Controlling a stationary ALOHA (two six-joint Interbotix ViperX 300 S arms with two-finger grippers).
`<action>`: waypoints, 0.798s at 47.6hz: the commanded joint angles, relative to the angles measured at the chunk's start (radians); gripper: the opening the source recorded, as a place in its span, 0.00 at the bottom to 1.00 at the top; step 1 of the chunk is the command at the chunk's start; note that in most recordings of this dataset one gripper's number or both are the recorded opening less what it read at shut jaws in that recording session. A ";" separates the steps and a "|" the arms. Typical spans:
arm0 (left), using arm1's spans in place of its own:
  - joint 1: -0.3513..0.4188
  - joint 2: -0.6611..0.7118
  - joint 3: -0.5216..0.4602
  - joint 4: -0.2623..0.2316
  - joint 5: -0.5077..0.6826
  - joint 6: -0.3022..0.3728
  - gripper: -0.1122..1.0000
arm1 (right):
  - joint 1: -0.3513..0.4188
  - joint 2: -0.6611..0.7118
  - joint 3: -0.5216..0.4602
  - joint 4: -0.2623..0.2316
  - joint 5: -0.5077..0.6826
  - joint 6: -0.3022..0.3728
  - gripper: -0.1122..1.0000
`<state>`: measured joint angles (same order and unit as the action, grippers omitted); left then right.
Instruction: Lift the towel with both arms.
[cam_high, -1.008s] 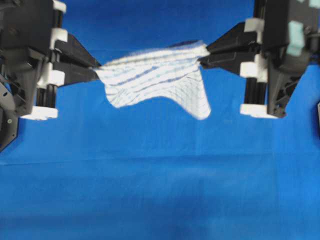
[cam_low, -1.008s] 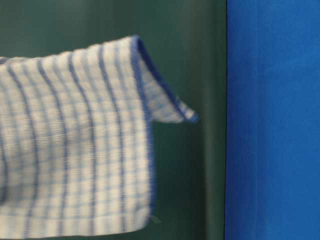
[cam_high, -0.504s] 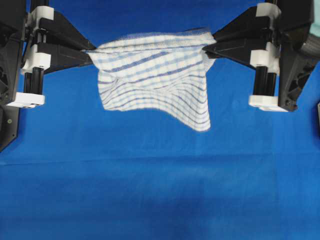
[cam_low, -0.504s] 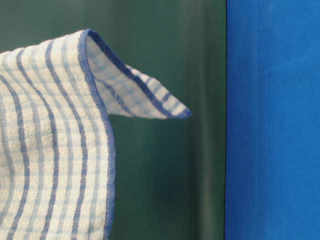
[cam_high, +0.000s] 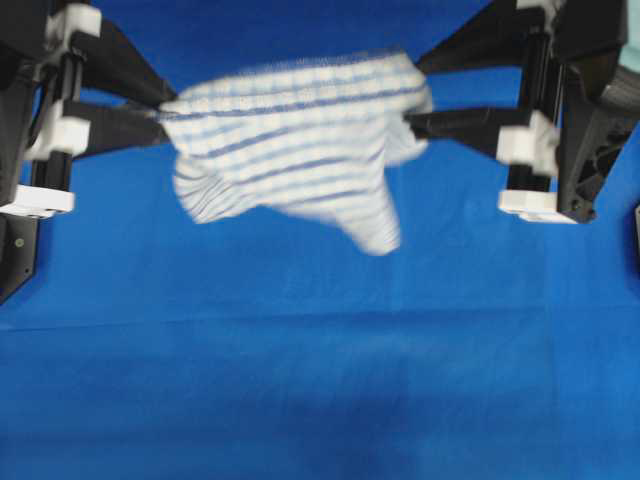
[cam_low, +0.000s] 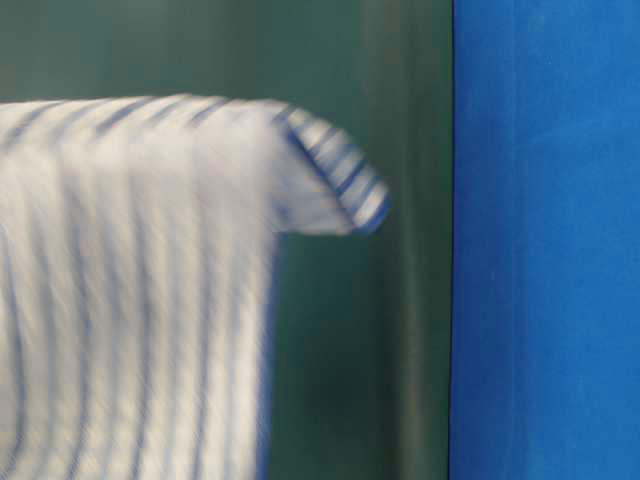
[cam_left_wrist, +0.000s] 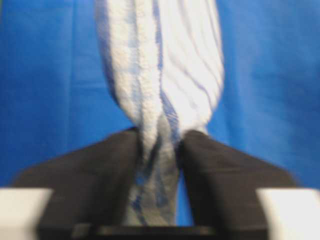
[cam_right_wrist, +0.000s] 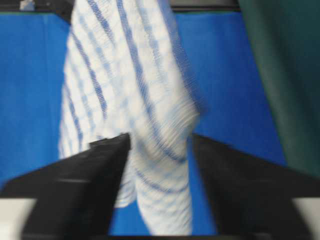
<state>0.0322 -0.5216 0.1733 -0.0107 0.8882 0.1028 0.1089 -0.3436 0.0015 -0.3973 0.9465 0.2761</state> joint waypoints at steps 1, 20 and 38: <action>-0.002 -0.011 -0.009 -0.002 -0.011 -0.005 0.44 | 0.000 -0.006 -0.023 -0.006 -0.003 -0.002 0.68; -0.003 -0.006 0.017 -0.005 -0.006 -0.006 0.91 | 0.003 -0.003 -0.015 -0.002 -0.003 0.009 0.71; -0.032 0.034 0.282 -0.008 -0.172 -0.018 0.91 | 0.026 0.020 0.199 0.028 -0.091 0.074 0.71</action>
<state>0.0092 -0.4939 0.4142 -0.0153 0.7731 0.0874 0.1258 -0.3206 0.1764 -0.3728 0.8897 0.3390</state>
